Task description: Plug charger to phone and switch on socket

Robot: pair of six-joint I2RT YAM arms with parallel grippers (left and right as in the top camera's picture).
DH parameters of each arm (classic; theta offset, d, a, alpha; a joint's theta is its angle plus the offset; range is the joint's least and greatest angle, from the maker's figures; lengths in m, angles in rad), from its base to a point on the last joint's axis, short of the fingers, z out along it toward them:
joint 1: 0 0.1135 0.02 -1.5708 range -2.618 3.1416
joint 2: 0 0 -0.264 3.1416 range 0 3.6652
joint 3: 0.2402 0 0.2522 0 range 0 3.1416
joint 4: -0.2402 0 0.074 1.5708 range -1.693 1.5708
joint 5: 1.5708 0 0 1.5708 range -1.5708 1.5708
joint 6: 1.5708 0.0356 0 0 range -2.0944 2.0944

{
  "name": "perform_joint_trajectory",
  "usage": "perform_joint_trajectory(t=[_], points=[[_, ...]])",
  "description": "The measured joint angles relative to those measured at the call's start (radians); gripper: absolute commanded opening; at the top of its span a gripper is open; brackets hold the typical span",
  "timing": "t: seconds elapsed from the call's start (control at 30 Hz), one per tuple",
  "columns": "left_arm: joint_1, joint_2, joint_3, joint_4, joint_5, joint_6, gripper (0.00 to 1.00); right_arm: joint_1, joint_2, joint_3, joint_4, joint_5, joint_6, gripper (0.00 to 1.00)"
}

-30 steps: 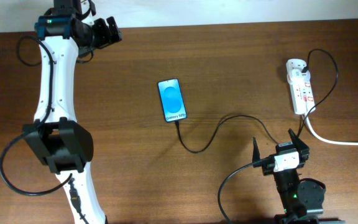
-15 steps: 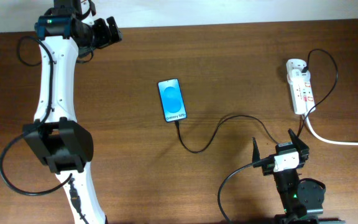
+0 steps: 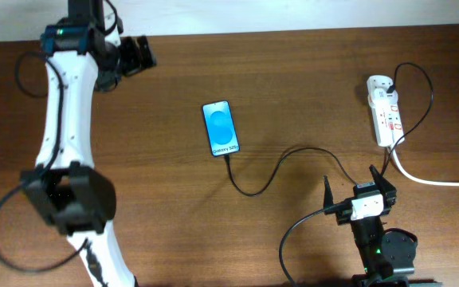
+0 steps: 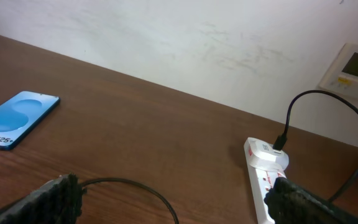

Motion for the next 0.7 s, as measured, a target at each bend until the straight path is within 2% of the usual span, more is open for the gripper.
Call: perform_joint_trajectory(t=[0.2, 0.3, 0.37, 0.5, 0.6, 0.7], points=[[-0.001, -0.42, -0.552, 0.308, -0.058, 0.0, 0.99, 0.001, -0.001, 0.0, 0.0, -0.003, 0.0, 0.98], [-0.001, -0.642, -0.88, 0.511, -0.077, 0.004, 0.99, 0.001, -0.002, 0.0, 0.001, -0.003, 0.0, 0.98], [-0.001, -0.774, -1.085, 0.711, -0.081, 0.032, 0.99, 0.001, -0.001, 0.0, 0.002, -0.004, 0.0, 0.98], [-0.001, -1.077, -1.498, 1.075, -0.052, 0.163, 0.99, 0.001, -0.002, 0.0, 0.0, -0.004, 0.0, 0.98], [-0.002, -1.267, -1.72, 1.295, -0.013, 0.285, 0.99, 0.001, -0.002, 0.0, 0.001, -0.004, 0.0, 0.98], [-0.002, -1.474, -1.916, 1.449, 0.001, 0.386, 0.99, 0.001, -0.002, 0.0, 0.001, -0.007, 0.0, 0.99]])
